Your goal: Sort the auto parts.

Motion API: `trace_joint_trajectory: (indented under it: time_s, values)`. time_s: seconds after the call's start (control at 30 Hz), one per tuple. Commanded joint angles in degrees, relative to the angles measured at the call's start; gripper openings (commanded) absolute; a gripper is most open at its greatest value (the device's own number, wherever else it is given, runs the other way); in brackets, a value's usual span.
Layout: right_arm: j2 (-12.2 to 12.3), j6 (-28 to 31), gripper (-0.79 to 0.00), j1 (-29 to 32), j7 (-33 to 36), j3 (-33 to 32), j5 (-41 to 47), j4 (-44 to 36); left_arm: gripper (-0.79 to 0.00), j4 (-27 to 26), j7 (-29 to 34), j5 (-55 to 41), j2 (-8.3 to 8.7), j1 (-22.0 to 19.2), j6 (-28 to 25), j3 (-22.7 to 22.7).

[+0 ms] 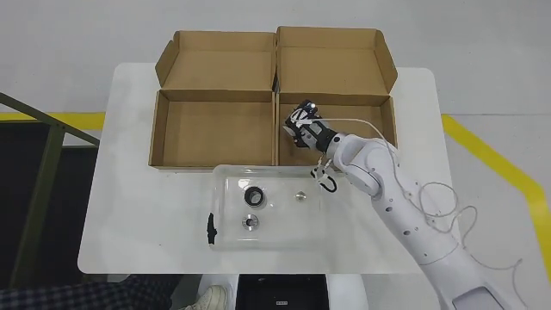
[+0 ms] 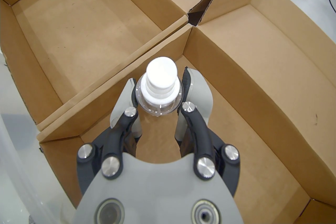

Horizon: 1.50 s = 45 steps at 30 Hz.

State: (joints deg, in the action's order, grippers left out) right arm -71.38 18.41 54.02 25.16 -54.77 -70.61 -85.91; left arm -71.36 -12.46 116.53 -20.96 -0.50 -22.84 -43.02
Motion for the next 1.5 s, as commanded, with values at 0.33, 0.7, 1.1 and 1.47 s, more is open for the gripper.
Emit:
trace_joint_trajectory:
  time_s: [0.33, 0.7, 1.1, 1.47]
  values:
    - [1.24, 1.60, 0.000, 4.42, 1.63, -4.92, -2.06, -9.64, 0.000, 0.00, 0.00, 0.00, 0.00, 0.00, 0.00, 0.00]
    - [3.64, 9.14, 0.000, 15.20, 7.11, -11.86, -4.16, -28.95, 0.000, 0.00, 0.00, 0.00, 0.00, 0.00, 0.00, 0.00]
    - [5.61, 16.61, 0.000, 29.46, 4.00, -14.33, -10.02, -38.21, 0.000, 0.00, 0.00, 0.00, 0.00, 0.00, 0.00, 0.00]
    - [6.44, 19.91, 0.000, 32.83, 6.34, -11.99, -17.91, -38.25, 0.000, 0.00, 0.00, 0.00, 0.00, 0.00, 0.00, 0.00]
